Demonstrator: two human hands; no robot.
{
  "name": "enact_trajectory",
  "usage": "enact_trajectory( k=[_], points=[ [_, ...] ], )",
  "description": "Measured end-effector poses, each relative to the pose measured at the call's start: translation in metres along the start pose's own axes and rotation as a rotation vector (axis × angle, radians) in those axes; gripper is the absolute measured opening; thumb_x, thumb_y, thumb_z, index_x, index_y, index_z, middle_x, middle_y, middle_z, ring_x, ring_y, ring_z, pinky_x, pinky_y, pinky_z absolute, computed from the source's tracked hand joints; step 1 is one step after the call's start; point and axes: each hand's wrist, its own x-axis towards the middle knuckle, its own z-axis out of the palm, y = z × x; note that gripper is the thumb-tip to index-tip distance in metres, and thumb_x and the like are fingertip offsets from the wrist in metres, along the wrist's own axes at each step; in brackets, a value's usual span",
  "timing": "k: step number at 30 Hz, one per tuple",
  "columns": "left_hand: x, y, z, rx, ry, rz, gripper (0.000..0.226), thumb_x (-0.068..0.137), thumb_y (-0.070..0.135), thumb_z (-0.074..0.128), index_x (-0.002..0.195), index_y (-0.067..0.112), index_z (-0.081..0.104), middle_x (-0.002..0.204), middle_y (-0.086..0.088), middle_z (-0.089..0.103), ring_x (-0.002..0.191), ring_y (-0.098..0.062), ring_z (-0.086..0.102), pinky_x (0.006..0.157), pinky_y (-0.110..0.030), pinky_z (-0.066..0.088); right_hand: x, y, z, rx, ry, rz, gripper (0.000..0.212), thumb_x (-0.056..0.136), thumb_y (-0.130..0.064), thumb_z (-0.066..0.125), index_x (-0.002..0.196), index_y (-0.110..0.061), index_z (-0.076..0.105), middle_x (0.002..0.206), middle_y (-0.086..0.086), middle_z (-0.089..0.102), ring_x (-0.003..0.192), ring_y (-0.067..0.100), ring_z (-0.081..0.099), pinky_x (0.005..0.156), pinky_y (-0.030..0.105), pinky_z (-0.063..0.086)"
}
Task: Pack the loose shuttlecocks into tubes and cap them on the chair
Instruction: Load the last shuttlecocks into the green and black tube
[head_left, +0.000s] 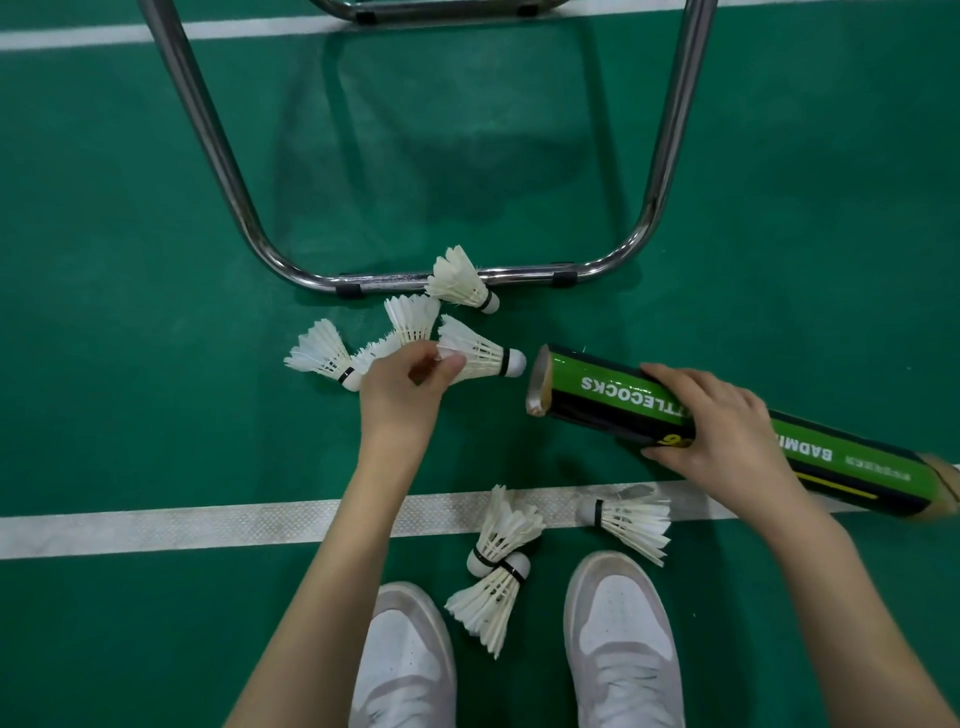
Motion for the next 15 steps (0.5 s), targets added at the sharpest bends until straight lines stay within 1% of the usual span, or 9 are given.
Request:
enact_trajectory(
  k=[2, 3, 4, 5, 6, 8, 11, 15],
  points=[
    [-0.005, -0.001, -0.001, -0.121, -0.017, -0.047, 0.018, 0.087, 0.018, 0.065, 0.078, 0.002, 0.066, 0.075, -0.02, 0.065, 0.068, -0.019, 0.058, 0.07, -0.03, 0.049, 0.002, -0.008, 0.002, -0.01, -0.005, -0.024, 0.084, 0.066, -0.031, 0.079, 0.138, -0.035, 0.036, 0.128, -0.001, 0.051, 0.117, 0.024, 0.046, 0.101, 0.04, 0.024],
    [-0.009, -0.003, -0.001, -0.178, -0.034, -0.069, 0.017, 0.087, 0.017, 0.065, 0.081, 0.001, 0.067, 0.079, -0.021, 0.067, 0.071, -0.018, 0.062, 0.076, -0.034, 0.053, 0.003, -0.012, 0.003, -0.015, -0.007, -0.037, 0.083, 0.067, -0.031, 0.078, 0.138, -0.034, 0.036, 0.128, -0.001, 0.051, 0.118, 0.024, 0.045, 0.102, 0.04, 0.024],
    [-0.012, -0.004, 0.0, -0.214, -0.054, -0.081, 0.016, 0.087, 0.016, 0.065, 0.082, 0.001, 0.067, 0.082, -0.021, 0.068, 0.072, -0.016, 0.063, 0.08, -0.037, 0.055, 0.004, -0.016, 0.004, -0.019, -0.003, -0.051, 0.082, 0.068, -0.031, 0.078, 0.138, -0.034, 0.036, 0.128, -0.001, 0.051, 0.118, 0.025, 0.046, 0.103, 0.039, 0.023],
    [-0.015, -0.006, 0.0, -0.233, -0.075, -0.087, 0.015, 0.087, 0.015, 0.065, 0.081, 0.002, 0.068, 0.082, -0.021, 0.068, 0.072, -0.015, 0.064, 0.081, -0.038, 0.056, 0.004, -0.019, 0.005, -0.021, 0.005, -0.065, 0.082, 0.068, -0.031, 0.078, 0.138, -0.034, 0.036, 0.128, -0.001, 0.051, 0.117, 0.025, 0.046, 0.103, 0.039, 0.023],
    [-0.019, -0.007, 0.0, -0.252, -0.097, -0.089, 0.013, 0.088, 0.013, 0.064, 0.08, 0.004, 0.068, 0.08, -0.018, 0.069, 0.072, -0.013, 0.064, 0.08, -0.035, 0.056, 0.004, -0.021, 0.005, -0.023, 0.014, -0.077, 0.082, 0.068, -0.03, 0.078, 0.138, -0.033, 0.037, 0.127, -0.001, 0.052, 0.117, 0.025, 0.046, 0.102, 0.039, 0.024],
    [-0.026, -0.008, 0.0, -0.3, -0.144, -0.095, 0.013, 0.089, 0.01, 0.06, 0.079, 0.009, 0.068, 0.077, -0.008, 0.07, 0.073, -0.01, 0.064, 0.077, -0.028, 0.055, 0.004, -0.026, 0.007, -0.024, 0.023, -0.101, 0.083, 0.066, -0.029, 0.079, 0.138, -0.033, 0.038, 0.126, -0.001, 0.053, 0.115, 0.024, 0.047, 0.102, 0.04, 0.025],
    [-0.034, -0.009, 0.002, -0.361, -0.214, -0.092, 0.015, 0.091, 0.009, 0.057, 0.083, 0.014, 0.069, 0.079, 0.0, 0.072, 0.078, -0.01, 0.065, 0.081, -0.023, 0.053, 0.006, -0.03, 0.011, -0.02, 0.038, -0.137, 0.084, 0.063, -0.027, 0.081, 0.137, -0.031, 0.041, 0.123, 0.001, 0.055, 0.114, 0.025, 0.049, 0.101, 0.042, 0.027],
    [-0.042, -0.005, 0.003, -0.384, -0.259, -0.059, 0.019, 0.094, 0.013, 0.053, 0.083, 0.017, 0.069, 0.076, 0.011, 0.07, 0.078, -0.001, 0.062, 0.076, -0.009, 0.044, 0.006, -0.033, 0.013, -0.025, 0.053, -0.15, 0.083, 0.062, -0.025, 0.082, 0.136, -0.029, 0.042, 0.123, 0.002, 0.056, 0.112, 0.027, 0.051, 0.099, 0.044, 0.029]
  ],
)
